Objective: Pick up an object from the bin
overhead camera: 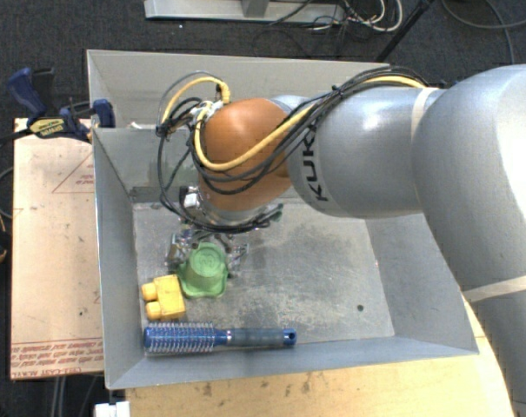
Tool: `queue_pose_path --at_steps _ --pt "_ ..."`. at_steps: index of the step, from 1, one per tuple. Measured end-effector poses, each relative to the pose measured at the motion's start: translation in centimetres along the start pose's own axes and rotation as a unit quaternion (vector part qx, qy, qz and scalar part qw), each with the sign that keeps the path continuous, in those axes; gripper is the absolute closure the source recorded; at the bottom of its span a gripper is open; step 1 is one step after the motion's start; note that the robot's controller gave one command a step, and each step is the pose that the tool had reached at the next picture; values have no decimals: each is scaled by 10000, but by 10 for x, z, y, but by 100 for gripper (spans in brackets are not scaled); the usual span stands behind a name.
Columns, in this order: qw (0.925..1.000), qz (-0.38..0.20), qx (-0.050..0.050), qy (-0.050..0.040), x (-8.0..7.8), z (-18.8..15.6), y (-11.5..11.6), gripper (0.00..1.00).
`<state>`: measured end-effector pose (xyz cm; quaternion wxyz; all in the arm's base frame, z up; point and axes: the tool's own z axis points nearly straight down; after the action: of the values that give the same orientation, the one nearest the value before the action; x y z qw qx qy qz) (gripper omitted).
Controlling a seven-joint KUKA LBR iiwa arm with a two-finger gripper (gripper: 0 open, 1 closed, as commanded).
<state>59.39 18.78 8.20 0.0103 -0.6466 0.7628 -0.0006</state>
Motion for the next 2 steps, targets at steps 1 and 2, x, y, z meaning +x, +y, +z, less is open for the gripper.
queue_pose_path --at_steps 1,2 --pt "10000 3 0 0 0 0 0 100" --pt "9725 -2330 -44 32 -12 -177 -22 100"
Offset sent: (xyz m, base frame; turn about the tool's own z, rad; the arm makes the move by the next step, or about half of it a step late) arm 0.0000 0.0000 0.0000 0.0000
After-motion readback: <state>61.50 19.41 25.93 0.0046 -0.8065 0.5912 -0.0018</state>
